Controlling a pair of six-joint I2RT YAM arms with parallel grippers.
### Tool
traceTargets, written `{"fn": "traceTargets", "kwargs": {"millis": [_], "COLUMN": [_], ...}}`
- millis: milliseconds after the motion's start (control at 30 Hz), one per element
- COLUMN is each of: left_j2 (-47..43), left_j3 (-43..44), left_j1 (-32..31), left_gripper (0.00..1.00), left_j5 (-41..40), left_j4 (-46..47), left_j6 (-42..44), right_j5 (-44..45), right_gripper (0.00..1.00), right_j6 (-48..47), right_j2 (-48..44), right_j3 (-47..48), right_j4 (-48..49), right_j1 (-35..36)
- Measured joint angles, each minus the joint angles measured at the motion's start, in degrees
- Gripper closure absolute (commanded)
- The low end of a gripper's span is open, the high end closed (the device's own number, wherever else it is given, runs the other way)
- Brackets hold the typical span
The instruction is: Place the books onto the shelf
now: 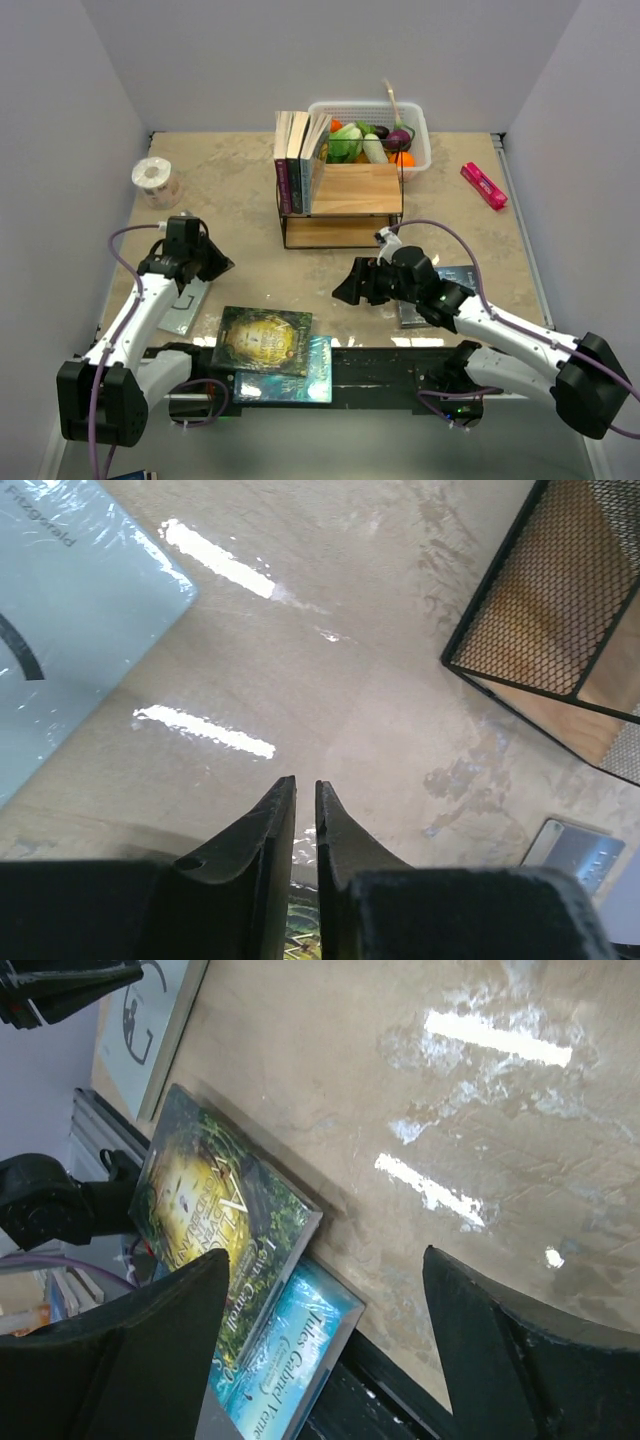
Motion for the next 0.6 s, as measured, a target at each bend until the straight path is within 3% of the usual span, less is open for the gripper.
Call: {"fn": "traceTargets", "kwargs": {"millis": [267, 600], "left_j2": [-1.7, -1.88], "left_j3": [0.09, -5.68], "left_j1": [0.0, -0.9], "left_gripper": [0.81, 0.82], "left_j5": [-0.96, 0.11], "left_j4": [-3.13, -3.93], "left_j6": [0.37, 0.5], "right_j5": [-2.62, -5.88], "right_gripper": [0.06, 0.02], "right_j6": [4.61, 9.49], "right_j2": [1.6, 17.99], "right_j3": [-6.62, -7.48], "right_j4": [8.61, 23.45], "right_j1": [0.0, 0.02]}}
